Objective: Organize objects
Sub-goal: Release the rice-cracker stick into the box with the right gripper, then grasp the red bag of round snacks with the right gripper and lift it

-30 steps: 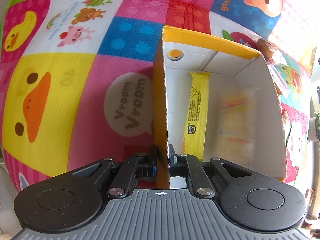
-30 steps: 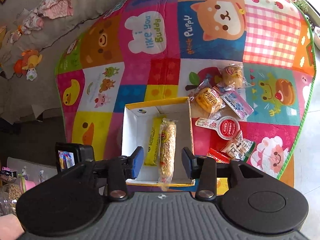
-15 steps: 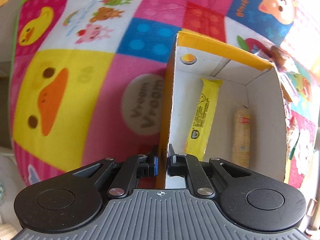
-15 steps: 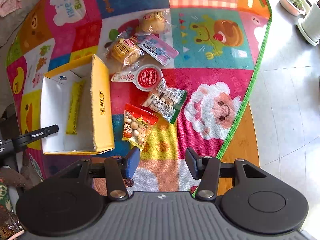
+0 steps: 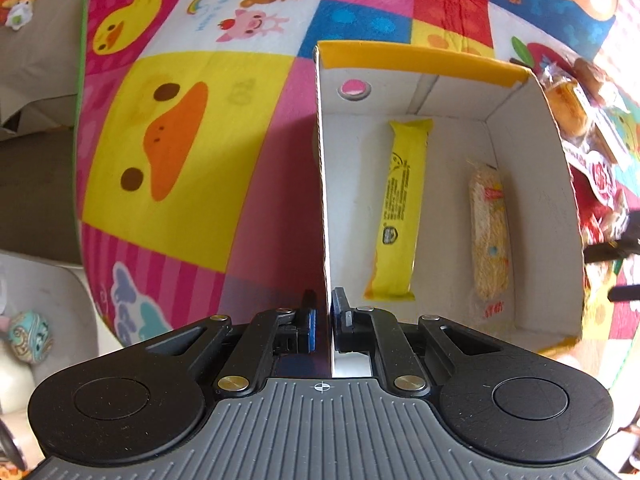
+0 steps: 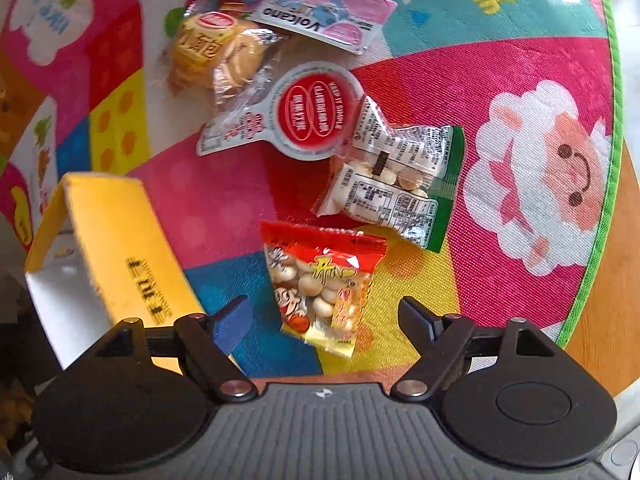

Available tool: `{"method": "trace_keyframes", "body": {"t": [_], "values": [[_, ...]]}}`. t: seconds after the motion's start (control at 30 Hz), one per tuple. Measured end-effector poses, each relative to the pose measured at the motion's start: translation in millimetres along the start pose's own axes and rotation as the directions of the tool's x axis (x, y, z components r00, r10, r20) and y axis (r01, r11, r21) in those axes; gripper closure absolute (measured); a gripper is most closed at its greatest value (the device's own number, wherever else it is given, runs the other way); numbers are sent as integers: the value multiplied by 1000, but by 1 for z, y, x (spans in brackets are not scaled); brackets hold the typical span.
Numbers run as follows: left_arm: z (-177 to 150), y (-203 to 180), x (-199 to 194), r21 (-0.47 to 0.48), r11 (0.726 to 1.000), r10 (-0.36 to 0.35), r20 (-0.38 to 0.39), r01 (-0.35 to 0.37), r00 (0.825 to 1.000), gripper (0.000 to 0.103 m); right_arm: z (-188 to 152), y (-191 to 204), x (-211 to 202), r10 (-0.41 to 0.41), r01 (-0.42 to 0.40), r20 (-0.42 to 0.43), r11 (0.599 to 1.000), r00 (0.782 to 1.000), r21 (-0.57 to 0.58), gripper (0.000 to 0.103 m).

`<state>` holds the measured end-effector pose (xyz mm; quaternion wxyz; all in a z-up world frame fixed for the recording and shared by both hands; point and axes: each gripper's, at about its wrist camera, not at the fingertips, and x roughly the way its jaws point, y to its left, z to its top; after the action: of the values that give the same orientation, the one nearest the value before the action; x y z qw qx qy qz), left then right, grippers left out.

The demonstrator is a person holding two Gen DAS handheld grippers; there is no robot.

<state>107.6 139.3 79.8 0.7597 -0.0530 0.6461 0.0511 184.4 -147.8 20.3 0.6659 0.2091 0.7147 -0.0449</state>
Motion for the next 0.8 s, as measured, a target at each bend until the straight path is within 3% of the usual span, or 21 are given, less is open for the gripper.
{"method": "trace_keyframes", "body": {"t": [0.27, 0.37, 0.4, 0.43, 0.63, 0.8], "values": [[-9, -2, 1, -30, 1000, 11, -8, -11, 1000, 93, -10, 40, 16, -146, 147, 18, 975, 989, -168, 25], [-8, -3, 1, -23, 1000, 7, -1, -7, 1000, 94, -18, 48, 14, -182, 187, 45, 956, 982, -224, 38], [-6, -4, 1, -17, 1000, 1, 5, -1, 1000, 94, -21, 49, 12, -187, 195, 54, 949, 981, -246, 46], [-4, -6, 1, -8, 1000, -1, 12, 1, 1000, 94, -22, 49, 10, -181, 189, 54, 947, 982, -261, 53], [22, -26, 5, 62, 998, -27, 42, 24, 999, 94, -31, 19, -29, -138, 153, 84, 964, 987, -219, 54], [43, -61, 4, 158, 983, -103, 79, 89, 992, 94, -35, -10, -82, -73, 90, 137, 988, 988, -128, 54]]}}
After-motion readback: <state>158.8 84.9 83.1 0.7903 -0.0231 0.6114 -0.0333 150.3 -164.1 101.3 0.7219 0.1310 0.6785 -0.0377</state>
